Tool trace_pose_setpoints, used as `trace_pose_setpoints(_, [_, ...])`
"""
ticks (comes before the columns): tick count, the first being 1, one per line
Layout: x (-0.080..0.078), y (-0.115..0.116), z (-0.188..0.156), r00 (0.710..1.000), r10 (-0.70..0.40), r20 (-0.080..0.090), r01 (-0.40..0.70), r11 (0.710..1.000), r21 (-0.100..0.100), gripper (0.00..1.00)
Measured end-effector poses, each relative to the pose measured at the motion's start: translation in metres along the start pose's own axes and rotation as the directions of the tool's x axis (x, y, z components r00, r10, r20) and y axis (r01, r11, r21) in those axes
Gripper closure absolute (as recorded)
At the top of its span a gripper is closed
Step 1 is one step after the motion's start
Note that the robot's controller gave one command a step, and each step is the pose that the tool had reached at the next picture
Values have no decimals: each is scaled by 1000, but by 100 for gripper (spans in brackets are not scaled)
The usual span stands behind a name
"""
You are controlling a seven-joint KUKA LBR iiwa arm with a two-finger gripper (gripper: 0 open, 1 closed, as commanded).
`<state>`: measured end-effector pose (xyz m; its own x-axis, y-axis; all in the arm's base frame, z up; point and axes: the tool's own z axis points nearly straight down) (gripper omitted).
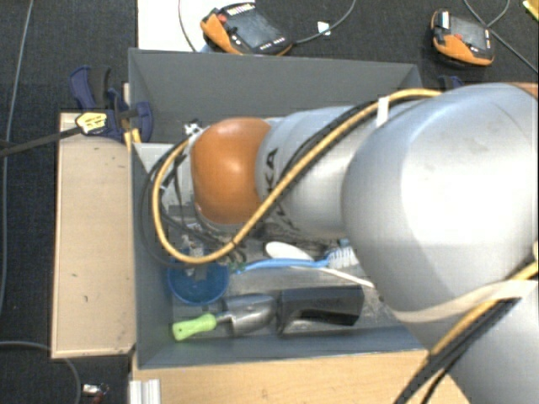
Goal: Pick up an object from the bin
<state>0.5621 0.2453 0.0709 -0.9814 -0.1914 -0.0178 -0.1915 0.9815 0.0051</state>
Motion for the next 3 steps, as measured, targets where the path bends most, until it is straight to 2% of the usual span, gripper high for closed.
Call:
trace_pose_setpoints(1, [0, 0, 0, 1000, 1, 0, -1, 1000, 0, 100])
trace_pose_setpoints(3, [-1, 0, -35, 1000, 4, 3, -4, 1000, -1, 100])
